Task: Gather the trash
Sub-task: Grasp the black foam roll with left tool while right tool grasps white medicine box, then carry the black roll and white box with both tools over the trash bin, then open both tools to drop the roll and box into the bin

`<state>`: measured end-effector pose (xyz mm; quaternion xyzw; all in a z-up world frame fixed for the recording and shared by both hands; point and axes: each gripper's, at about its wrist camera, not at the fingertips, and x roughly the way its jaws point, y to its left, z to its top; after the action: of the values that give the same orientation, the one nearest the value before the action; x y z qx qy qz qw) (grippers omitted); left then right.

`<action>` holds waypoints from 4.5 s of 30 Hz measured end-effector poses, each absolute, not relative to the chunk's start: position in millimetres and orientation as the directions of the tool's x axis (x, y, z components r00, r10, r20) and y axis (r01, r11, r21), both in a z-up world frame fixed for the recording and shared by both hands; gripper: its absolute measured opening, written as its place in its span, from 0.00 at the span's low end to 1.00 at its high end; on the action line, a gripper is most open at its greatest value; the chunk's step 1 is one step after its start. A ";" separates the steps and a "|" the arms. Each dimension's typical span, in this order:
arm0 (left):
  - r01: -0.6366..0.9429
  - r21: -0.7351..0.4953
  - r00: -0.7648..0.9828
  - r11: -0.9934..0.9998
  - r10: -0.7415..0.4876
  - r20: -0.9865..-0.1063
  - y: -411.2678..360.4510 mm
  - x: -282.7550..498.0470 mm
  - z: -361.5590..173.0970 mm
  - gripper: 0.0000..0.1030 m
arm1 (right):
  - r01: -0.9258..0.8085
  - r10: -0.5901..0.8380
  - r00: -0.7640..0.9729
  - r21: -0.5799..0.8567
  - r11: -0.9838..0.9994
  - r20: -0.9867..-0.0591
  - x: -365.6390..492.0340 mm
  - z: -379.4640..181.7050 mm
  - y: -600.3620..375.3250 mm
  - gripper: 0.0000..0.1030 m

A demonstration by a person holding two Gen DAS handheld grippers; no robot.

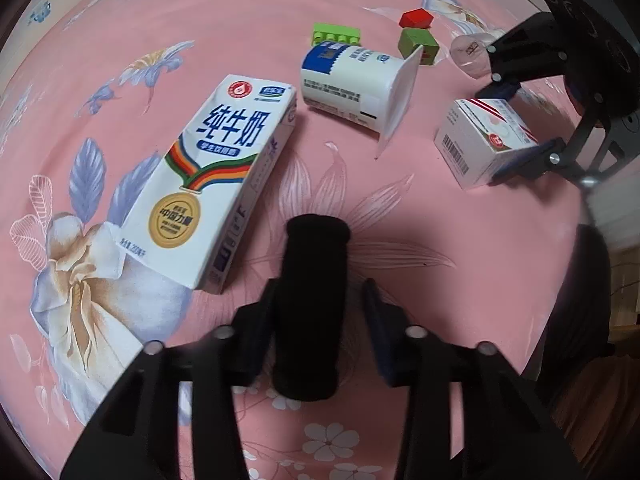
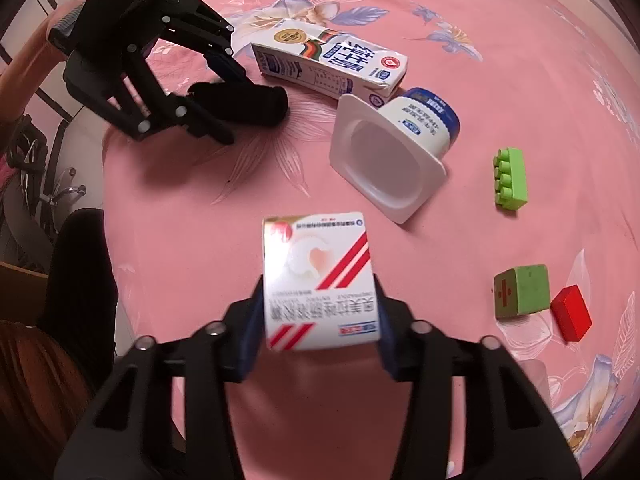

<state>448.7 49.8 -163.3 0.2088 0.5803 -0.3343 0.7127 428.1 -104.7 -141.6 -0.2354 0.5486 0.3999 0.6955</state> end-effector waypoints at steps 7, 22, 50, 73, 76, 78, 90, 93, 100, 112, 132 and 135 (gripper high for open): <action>0.711 -0.086 0.111 0.698 -0.233 -0.966 54.5 451.4 -166.3 0.34 | -0.812 0.276 0.077 0.101 0.575 -0.958 430.3 -143.1 -100.3 0.43; 0.727 -0.131 0.063 0.674 -0.255 -0.965 60.5 465.0 -153.8 0.32 | -0.823 0.285 0.060 0.114 0.556 -0.957 429.8 -130.9 -107.8 0.42; 0.923 0.040 0.148 0.383 -0.258 -0.955 -23.7 321.8 -63.9 0.32 | -0.943 0.306 0.106 0.002 0.331 -0.946 291.3 -37.1 -156.7 0.42; 0.981 0.075 0.121 0.181 -0.262 -0.957 -48.9 184.4 -91.5 0.32 | -0.980 0.348 0.100 -0.032 0.196 -0.932 139.3 -70.5 -144.1 0.42; 0.985 0.063 0.105 0.160 -0.270 -0.957 -51.0 173.1 -102.2 0.32 | -0.982 0.344 0.086 -0.020 0.190 -0.935 132.4 -86.0 -139.5 0.42; 0.987 0.058 0.097 0.151 -0.266 -0.959 -51.9 168.7 -110.5 0.32 | -0.982 0.339 0.077 -0.013 0.187 -0.938 129.7 -97.1 -136.7 0.42; 0.990 -0.029 0.003 0.138 -0.224 -0.974 -53.8 155.2 -182.3 0.32 | -0.979 0.302 0.004 0.058 0.198 -0.953 133.6 -168.5 -118.6 0.42; 0.989 -0.042 -0.012 0.142 -0.205 -0.979 -52.0 157.6 -200.8 0.32 | -0.975 0.299 -0.017 0.081 0.206 -0.954 140.4 -183.5 -114.6 0.42; 0.980 -0.103 -0.075 0.170 -0.165 -0.983 -45.7 168.8 -247.7 0.32 | -0.964 0.267 -0.089 0.150 0.219 -0.960 157.7 -233.1 -104.5 0.42; 0.966 -0.159 -0.128 0.206 -0.157 -0.979 -41.5 194.0 -291.1 0.33 | -0.956 0.256 -0.118 0.180 0.231 -0.959 179.8 -274.1 -98.7 0.42; 0.969 -0.145 -0.115 0.199 -0.153 -0.981 -47.0 190.1 -285.3 0.96 | -0.954 0.257 -0.050 0.123 0.274 -0.965 170.2 -279.8 -99.9 0.93; 0.972 -0.133 -0.105 0.196 -0.147 -0.984 -46.5 188.8 -282.1 0.96 | -0.951 0.255 -0.035 0.110 0.288 -0.966 170.7 -275.2 -101.1 0.93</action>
<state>188.8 -46.5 -282.1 0.3797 0.5428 -0.5076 0.5509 170.7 -101.1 -275.2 -0.3334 0.5223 0.4947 0.6093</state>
